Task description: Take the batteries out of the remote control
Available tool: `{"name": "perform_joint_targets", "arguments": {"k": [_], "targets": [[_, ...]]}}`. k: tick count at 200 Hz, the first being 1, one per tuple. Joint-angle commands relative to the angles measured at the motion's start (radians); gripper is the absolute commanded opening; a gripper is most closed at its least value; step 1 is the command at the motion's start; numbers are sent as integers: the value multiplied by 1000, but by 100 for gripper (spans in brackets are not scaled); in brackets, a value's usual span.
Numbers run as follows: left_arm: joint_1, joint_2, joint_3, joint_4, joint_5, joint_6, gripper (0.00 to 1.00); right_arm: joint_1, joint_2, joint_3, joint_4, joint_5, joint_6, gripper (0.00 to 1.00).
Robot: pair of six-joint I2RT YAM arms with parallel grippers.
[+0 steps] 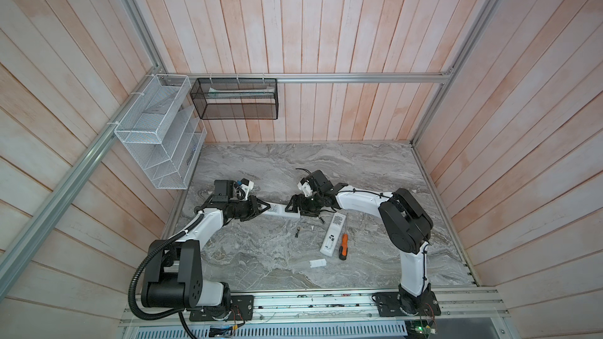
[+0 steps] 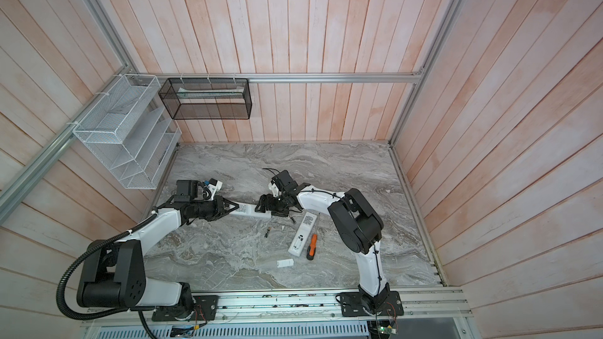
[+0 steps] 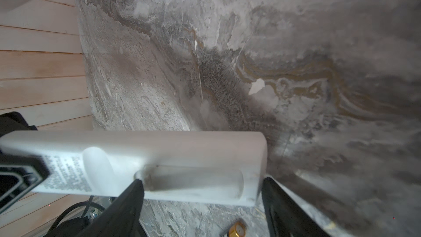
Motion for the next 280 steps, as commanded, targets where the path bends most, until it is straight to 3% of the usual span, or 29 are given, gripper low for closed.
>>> {"name": "perform_joint_targets", "arguments": {"k": [1, 63, 119, 167, 226, 280], "targets": [[-1, 11, 5, -1, 10, 18, 2, 16, 32, 32, 3, 5, 9, 81], [-4, 18, 6, -1, 14, 19, 2, 24, 49, 44, -4, 12, 6, 86], [-4, 17, 5, 0, 14, 18, 2, 29, 75, 66, -86, 76, -31, 78], [-4, 17, 5, -1, 11, 18, 2, 34, 75, 90, -152, 136, -71, 79], [-3, -13, 14, -40, -80, 35, 0, 45, 59, 151, -340, 356, -137, 89], [-11, -52, 28, -89, -202, 58, 0, 46, -20, 165, -430, 496, -164, 91]]}}
